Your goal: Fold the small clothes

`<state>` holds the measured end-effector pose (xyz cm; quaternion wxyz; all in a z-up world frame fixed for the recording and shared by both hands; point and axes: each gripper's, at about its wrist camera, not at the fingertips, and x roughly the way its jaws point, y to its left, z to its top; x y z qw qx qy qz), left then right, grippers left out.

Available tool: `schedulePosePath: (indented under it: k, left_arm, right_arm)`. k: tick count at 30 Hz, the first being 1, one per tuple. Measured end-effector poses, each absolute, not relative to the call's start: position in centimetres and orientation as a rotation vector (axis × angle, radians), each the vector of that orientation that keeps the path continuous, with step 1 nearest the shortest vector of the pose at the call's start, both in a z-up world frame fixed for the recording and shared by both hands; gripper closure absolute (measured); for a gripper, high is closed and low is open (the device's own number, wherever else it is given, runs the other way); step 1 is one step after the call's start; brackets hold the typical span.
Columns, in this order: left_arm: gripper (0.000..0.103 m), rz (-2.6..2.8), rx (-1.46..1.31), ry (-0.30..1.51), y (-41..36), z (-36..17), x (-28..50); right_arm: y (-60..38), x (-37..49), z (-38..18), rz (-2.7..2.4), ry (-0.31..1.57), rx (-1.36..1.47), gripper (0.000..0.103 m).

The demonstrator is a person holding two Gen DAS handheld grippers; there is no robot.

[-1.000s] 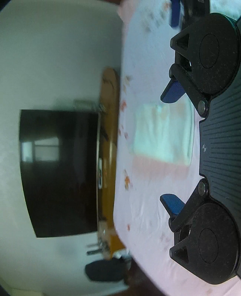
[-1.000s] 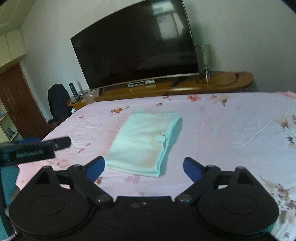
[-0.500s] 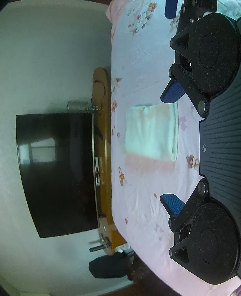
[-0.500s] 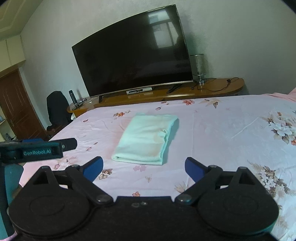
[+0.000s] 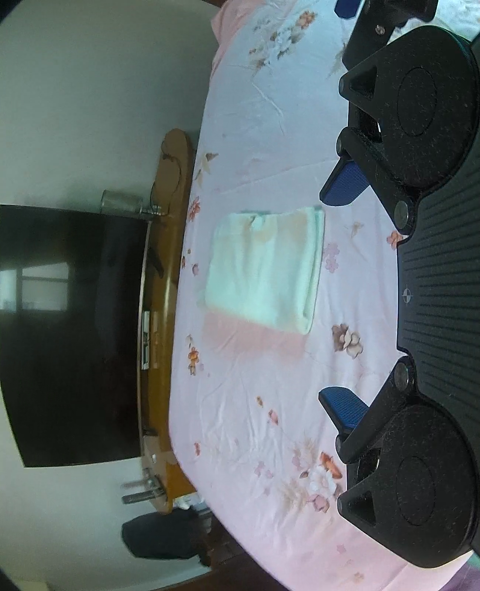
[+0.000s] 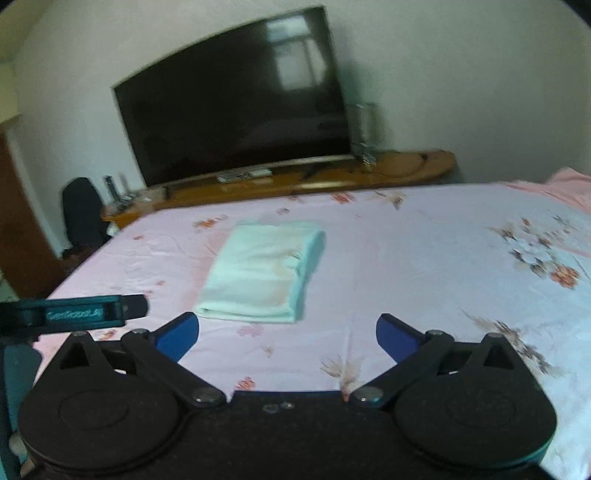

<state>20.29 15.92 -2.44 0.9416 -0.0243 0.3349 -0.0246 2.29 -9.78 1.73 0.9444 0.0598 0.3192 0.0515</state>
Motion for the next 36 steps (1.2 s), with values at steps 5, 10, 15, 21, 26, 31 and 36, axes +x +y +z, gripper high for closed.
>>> schedulePosePath:
  k: [5, 10, 15, 21, 26, 31, 36]
  left_arm:
    - [0.000, 0.020, 0.066, 0.633, 15.3, -2.1, 19.7]
    - [0.000, -0.006, 0.100, 0.633, 14.9, -1.9, 19.6]
    - [0.000, -0.035, 0.015, 0.652, 15.6, -1.9, 19.6]
    - [0.000, -0.050, 0.013, 0.677, 15.4, -2.5, 19.9]
    - [0.000, -0.044, -0.046, 0.690, 15.9, -2.7, 20.1]
    - [0.000, -0.039, -0.046, 0.699, 15.8, -2.8, 20.4]
    - [0.000, -0.038, -0.048, 0.708, 15.7, -3.1, 20.8]
  right_arm:
    - [-9.6, 2.3, 1.6, 0.118, 0.655, 0.105, 0.001]
    - [-9.4, 2.4, 1.5, 0.103, 0.655, 0.094, 0.001]
    - [-9.3, 2.3, 1.5, 0.094, 0.653, 0.084, 0.001]
    - [-9.3, 2.2, 1.4, 0.084, 0.652, 0.082, 0.001]
    - [-9.4, 2.4, 1.3, 0.082, 0.655, 0.084, 0.001]
    - [-9.6, 2.7, 1.2, 0.074, 0.658, 0.078, 0.001]
    - [-9.8, 3.2, 1.1, 0.052, 0.653, 0.069, 0.001]
